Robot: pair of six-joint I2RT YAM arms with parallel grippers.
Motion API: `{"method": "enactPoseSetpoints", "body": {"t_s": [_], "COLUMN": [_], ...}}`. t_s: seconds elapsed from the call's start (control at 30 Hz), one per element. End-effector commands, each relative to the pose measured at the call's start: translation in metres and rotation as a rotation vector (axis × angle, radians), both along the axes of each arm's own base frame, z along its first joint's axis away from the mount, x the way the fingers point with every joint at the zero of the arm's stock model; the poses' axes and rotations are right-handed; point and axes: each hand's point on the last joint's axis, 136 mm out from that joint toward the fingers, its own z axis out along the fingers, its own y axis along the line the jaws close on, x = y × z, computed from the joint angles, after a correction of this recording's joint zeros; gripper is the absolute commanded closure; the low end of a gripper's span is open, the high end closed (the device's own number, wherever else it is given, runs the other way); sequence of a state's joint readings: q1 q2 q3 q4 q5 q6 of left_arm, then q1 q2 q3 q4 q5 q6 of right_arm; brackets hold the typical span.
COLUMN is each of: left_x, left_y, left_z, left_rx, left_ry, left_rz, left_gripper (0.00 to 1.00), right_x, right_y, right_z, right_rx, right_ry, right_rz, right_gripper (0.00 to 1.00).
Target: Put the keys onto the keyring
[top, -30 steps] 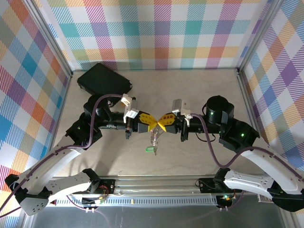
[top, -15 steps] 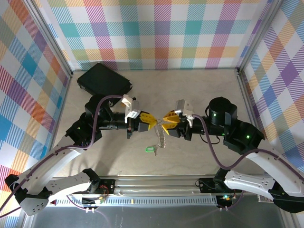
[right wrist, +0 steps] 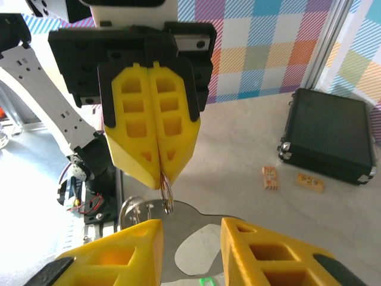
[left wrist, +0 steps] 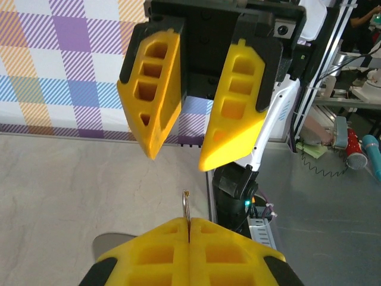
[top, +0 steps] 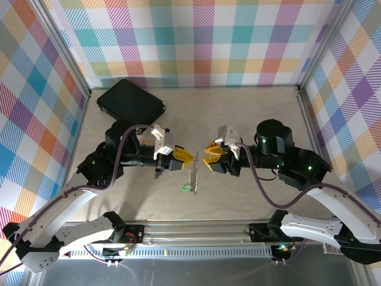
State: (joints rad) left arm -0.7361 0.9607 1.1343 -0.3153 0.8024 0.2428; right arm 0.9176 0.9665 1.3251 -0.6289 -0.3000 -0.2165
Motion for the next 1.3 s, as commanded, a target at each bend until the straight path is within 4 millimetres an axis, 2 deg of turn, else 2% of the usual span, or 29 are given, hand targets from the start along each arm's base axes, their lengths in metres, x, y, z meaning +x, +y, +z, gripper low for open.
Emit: {"method": "enactPoseSetpoints", "body": {"t_s": [0.0,0.27,0.6,0.73,0.97,1.13,1.27], "left_x": [-0.009,-0.012,-0.012,-0.012,-0.011,-0.010,-0.007], "left_y": [0.007,0.009,0.010,0.009,0.009,0.008,0.007], "left_z": [0.023,0.025,0.023,0.023,0.020,0.020,0.019], "left_rx": [-0.048,-0.050,-0.042,-0.041,-0.036,-0.040,-0.039], "left_ry": [-0.076,-0.085,-0.092,-0.091,-0.088,-0.090,-0.089], "left_rz": [-0.020,-0.025,-0.026,-0.029,-0.026,-0.025,-0.017], "left_gripper": [1.00,1.00,1.00,1.00,1.00,1.00,1.00], "right_x": [-0.010,-0.020,-0.010,-0.007,-0.008,-0.010,-0.010], "right_y": [0.000,0.010,0.024,0.028,0.028,0.030,0.029], "right_z": [0.008,0.011,0.003,-0.002,-0.006,-0.008,-0.011], "right_rx": [0.016,0.071,0.060,0.046,0.030,0.027,0.017], "right_ry": [-0.001,0.007,0.034,0.038,0.028,0.021,-0.006], "right_rz": [0.047,0.125,0.127,0.126,0.139,0.157,0.149], "right_gripper": [0.69,0.65,0.66,0.71,0.90,0.99,1.00]}}
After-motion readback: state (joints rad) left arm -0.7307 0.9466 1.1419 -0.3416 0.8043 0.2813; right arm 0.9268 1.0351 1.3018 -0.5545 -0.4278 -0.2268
